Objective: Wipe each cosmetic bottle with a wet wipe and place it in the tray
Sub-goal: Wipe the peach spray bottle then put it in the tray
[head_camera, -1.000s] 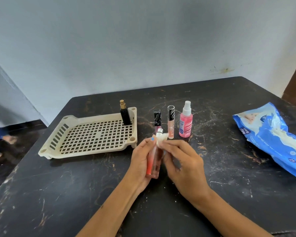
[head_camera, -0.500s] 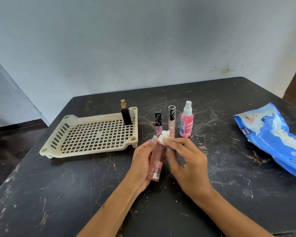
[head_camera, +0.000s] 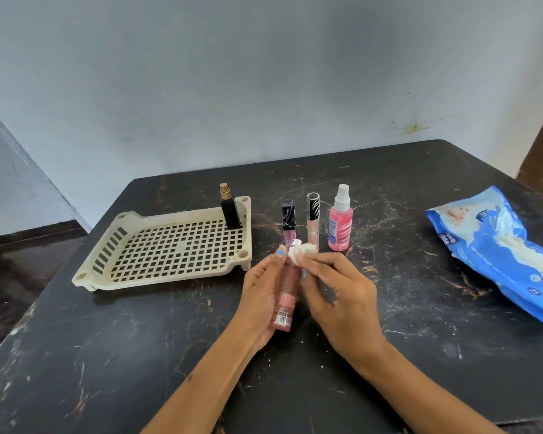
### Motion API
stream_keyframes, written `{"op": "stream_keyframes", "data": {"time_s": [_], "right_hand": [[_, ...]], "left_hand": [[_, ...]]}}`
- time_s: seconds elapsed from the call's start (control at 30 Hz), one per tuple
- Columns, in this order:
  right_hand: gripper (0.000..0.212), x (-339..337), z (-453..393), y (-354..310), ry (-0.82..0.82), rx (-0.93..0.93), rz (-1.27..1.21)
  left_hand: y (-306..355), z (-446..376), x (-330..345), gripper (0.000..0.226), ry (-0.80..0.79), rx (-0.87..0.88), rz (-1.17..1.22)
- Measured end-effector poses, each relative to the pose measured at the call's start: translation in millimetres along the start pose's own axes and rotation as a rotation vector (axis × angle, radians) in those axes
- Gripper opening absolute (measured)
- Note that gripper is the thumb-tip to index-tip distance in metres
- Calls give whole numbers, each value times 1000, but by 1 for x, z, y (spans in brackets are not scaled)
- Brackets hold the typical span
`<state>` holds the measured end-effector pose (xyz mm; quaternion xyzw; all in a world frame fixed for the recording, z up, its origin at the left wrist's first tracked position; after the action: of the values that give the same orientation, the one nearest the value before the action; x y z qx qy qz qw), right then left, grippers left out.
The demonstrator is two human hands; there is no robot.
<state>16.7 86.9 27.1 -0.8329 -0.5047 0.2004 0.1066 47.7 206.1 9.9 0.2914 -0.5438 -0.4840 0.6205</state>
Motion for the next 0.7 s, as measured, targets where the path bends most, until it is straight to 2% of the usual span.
{"op": "stream_keyframes", "data": {"time_s": [0.07, 0.17, 0.27, 0.33, 0.5, 0.6, 0.7], "right_hand": [[16, 3, 2, -10, -50, -84, -36], [12, 11, 7, -32, -194, -313, -59], [11, 15, 11, -45, -318, -478, -56], [10, 14, 11, -41, -281, -436, -64], [23, 7, 4, -8, -58, -47, -16], [22, 9, 5, -12, -116, -104, 20], [14, 12, 9, -33, -228, -315, -58]], "left_hand": [[1, -1, -3, 28, 57, -22, 35], [1, -3, -8, 33, 180, -80, 71], [1, -4, -9, 34, 231, -112, 105], [0, -4, -8, 35, 206, -136, 111], [0, -2, -1, 30, 38, -112, 105], [2, 0, 0, 33, 25, -107, 118], [1, -2, -5, 35, 85, -131, 161]]}}
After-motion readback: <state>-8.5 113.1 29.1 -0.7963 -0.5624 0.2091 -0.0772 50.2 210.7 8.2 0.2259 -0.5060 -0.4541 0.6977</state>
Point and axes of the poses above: each hand's wrist, its own z-axis away from the middle knuckle, its own x-axis out of the palm, y = z × x, the point moved 5 cm from there along -z, towards the middle knuckle, and after that the axes turned 12 degrees about -x, right-handed, at the moved point
